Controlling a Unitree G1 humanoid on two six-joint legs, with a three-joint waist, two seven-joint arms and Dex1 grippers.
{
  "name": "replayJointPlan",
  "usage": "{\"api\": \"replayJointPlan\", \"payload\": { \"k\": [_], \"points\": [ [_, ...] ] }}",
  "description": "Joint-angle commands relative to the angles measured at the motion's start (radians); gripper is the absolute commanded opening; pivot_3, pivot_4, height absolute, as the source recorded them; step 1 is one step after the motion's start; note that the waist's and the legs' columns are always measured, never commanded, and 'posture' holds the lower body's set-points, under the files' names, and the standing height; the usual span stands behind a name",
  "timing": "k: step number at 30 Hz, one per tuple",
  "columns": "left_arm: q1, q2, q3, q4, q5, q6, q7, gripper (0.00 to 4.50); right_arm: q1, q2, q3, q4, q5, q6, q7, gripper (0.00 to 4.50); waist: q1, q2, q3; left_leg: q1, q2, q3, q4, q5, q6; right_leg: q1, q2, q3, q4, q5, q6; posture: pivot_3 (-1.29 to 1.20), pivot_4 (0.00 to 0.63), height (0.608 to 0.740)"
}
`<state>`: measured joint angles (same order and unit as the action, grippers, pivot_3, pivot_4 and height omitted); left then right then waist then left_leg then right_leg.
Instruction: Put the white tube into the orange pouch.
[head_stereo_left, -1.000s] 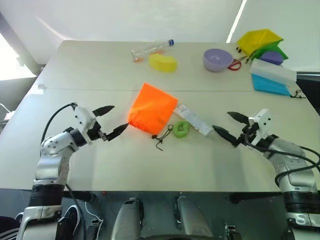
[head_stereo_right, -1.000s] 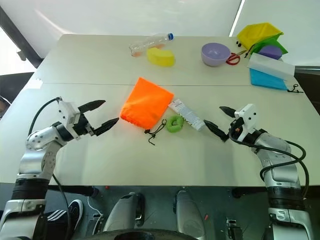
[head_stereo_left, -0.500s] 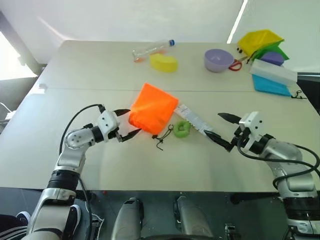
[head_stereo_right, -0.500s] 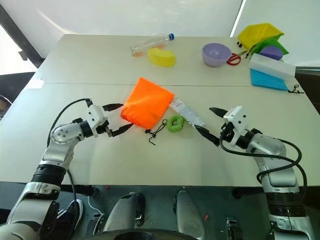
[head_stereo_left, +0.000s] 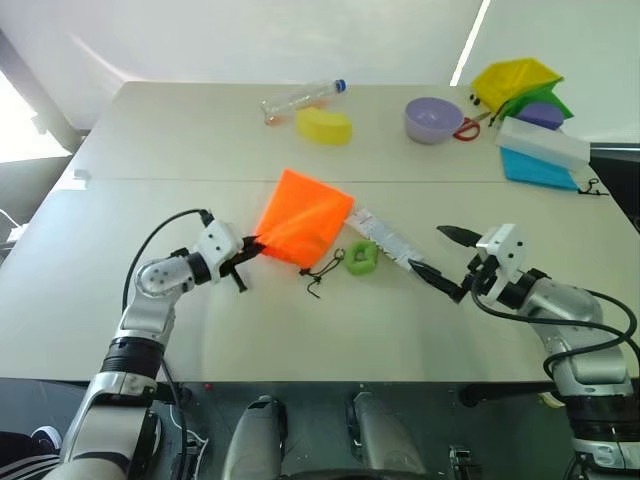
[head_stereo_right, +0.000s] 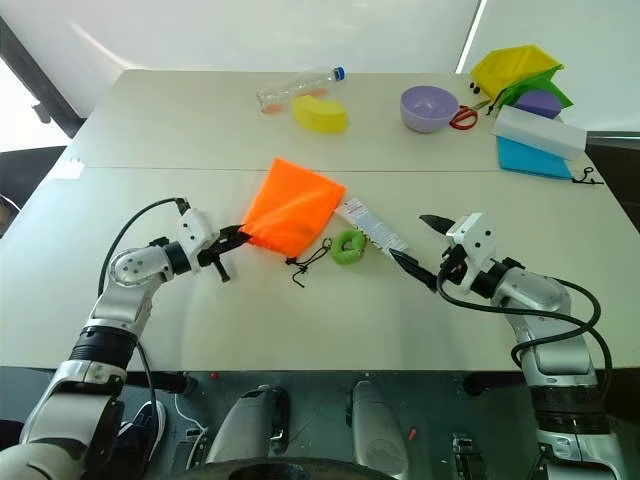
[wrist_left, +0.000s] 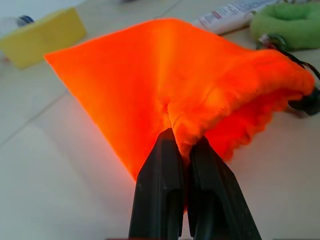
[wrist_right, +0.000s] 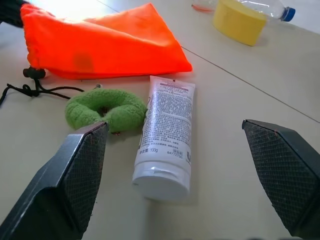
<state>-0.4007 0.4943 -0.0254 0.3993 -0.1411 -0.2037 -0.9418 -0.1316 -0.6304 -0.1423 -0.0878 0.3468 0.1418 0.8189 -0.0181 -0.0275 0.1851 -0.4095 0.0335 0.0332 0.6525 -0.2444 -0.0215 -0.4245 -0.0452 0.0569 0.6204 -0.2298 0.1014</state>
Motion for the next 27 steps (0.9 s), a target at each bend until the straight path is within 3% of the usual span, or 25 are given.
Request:
{"api": "replayJointPlan", "payload": {
  "k": [1,7,11,21,24,27],
  "points": [
    [0.037,0.042,0.013,-0.126,-0.06,0.097,-0.047,0.05,0.0,-0.015,0.003,-0.028,-0.018,-0.01,0.005,4.5,0.001,0.0,0.0,0.0,0.0,0.0,0.0,0.0,0.0,0.0,0.0,0.0,0.0,0.0,0.0,0.0,0.15,0.74],
    [0.101,0.081,0.011,-0.264,-0.086,0.19,-0.061,0.05,0.004,-0.008,0.034,-0.039,-0.036,0.06,-0.021,4.5,0.002,0.0,0.0,0.0,0.0,0.0,0.0,0.0,0.0,0.0,0.0,0.0,0.001,-0.002,-0.003,0.0,0.15,0.74],
    [0.134,0.078,0.01,-0.354,-0.112,0.253,-0.052,0.05,-0.043,0.03,0.07,-0.022,-0.074,0.152,-0.113,4.5,-0.002,0.0,0.0,0.0,0.0,0.0,0.001,0.0,0.0,0.0,0.0,0.0,0.001,-0.002,-0.003,0.0,0.15,0.74],
    [0.122,0.069,0.001,-0.375,-0.102,0.282,-0.042,0.05,-0.124,0.053,0.11,0.016,-0.107,0.306,-0.169,4.5,0.001,0.0,0.0,0.001,0.0,0.0,0.003,0.0,0.0,-0.001,0.0,0.0,0.005,-0.002,-0.003,0.0,0.15,0.74],
    [0.119,0.069,0.002,-0.372,-0.098,0.282,-0.039,0.0,-0.126,0.055,0.111,0.026,-0.105,0.341,-0.173,3.75,0.001,0.0,0.0,0.001,0.0,0.0,0.003,0.0,0.0,-0.001,0.0,0.0,0.005,-0.002,-0.003,0.0,0.15,0.74],
    [0.123,0.071,0.001,-0.371,-0.097,0.279,-0.037,0.0,-0.127,0.059,0.11,0.027,-0.105,0.336,-0.172,2.25,0.001,0.0,0.0,0.001,0.0,0.0,0.003,0.0,0.0,-0.001,0.0,0.0,0.005,-0.002,-0.003,0.0,0.15,0.74]
  ]
}}
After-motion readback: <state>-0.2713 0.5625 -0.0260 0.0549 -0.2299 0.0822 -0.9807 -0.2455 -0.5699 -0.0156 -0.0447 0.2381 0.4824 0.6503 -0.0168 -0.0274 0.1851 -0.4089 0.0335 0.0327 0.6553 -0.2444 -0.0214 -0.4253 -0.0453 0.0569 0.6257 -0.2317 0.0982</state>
